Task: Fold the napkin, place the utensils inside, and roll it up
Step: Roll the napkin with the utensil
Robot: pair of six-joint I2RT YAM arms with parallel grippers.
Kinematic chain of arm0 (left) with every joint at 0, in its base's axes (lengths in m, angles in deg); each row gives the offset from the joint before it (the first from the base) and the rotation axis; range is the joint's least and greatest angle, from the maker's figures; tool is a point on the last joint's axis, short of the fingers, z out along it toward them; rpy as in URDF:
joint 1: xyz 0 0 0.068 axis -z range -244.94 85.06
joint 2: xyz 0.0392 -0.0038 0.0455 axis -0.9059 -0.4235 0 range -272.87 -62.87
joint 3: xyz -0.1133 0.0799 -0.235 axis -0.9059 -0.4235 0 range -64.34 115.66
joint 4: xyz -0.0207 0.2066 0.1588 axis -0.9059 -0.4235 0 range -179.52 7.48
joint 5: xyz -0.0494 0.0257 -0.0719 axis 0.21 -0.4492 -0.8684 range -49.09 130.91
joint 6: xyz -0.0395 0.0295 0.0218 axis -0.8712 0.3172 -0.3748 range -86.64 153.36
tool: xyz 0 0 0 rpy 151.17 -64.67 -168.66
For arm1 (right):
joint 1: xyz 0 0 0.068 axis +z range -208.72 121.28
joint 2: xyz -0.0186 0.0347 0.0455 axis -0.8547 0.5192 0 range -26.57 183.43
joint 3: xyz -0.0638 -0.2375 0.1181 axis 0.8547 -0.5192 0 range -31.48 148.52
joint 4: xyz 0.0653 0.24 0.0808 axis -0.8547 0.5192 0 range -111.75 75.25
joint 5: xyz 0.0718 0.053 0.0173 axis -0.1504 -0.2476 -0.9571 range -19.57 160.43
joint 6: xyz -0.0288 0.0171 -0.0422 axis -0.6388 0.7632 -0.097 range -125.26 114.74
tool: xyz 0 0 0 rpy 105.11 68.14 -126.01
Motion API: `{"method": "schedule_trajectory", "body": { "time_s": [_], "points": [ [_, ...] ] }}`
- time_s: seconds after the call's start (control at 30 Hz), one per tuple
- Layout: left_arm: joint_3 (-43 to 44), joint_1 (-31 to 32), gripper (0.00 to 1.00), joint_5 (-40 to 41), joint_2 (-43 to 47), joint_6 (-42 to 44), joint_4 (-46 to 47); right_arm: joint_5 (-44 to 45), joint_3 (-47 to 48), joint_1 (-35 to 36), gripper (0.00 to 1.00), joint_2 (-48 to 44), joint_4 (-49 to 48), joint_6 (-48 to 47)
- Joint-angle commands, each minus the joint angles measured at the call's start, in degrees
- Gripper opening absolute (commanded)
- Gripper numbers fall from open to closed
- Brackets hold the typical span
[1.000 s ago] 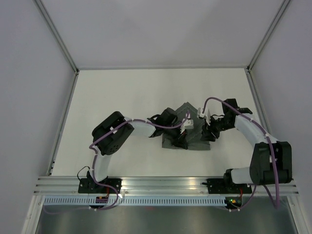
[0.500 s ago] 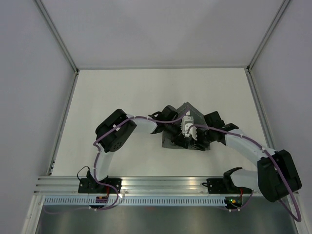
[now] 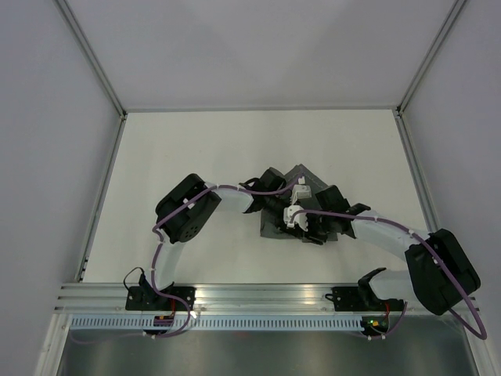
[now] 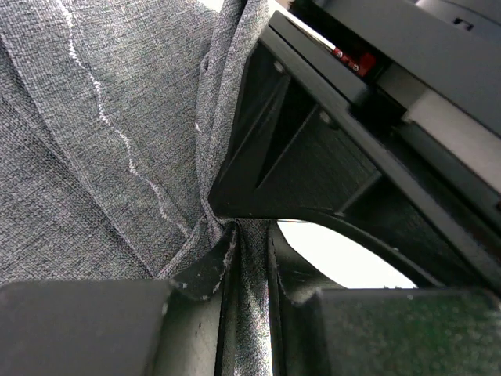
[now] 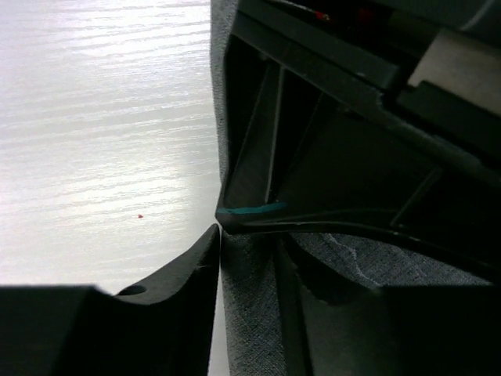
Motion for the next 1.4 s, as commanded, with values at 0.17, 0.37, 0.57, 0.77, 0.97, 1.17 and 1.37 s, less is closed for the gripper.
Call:
{"method": "schedule_trajectory", "body": {
  "time_s": [0.17,0.37,0.57,0.77,0.97,1.17,1.37],
  "points": [
    [-1.46,-1.34,0.12,2.4,-3.06,-5.28,-2.41,1.4,-0.39,0.38,0.22,3.96,-2.8,2.27],
    [-5.06,-3.45,0.28,0.99,0.9,-12.57,6.22,0.6,-0.22,0.29,0.1,6.6,-1.57,2.09],
    [-7.79,-5.21,0.34,0.02,4.67,-20.84,16.85,-1.24,0.31,-0.32,0.07,7.48,-0.43,2.09],
    [-11.3,-6.52,0.36,1.42,7.93,-29.63,29.25,-5.45,3.03,-3.04,0.04,11.25,4.14,-0.1],
    [-18.68,-7.76,0.36,9.15,14.6,-32.55,39.26,-9.5,8.39,-6.82,0.03,19.25,11.6,-4.05],
    [-30.89,-7.58,0.34,23.56,24.71,-28.07,49.02,-12.84,15.86,-10.16,0.03,28.83,20.83,-8.1],
    [-39.42,-1.8,0.33,40.25,34.03,-12.17,49.04,-14.25,25.78,-12.18,0.03,38.67,29.45,-10.3]
  ]
}}
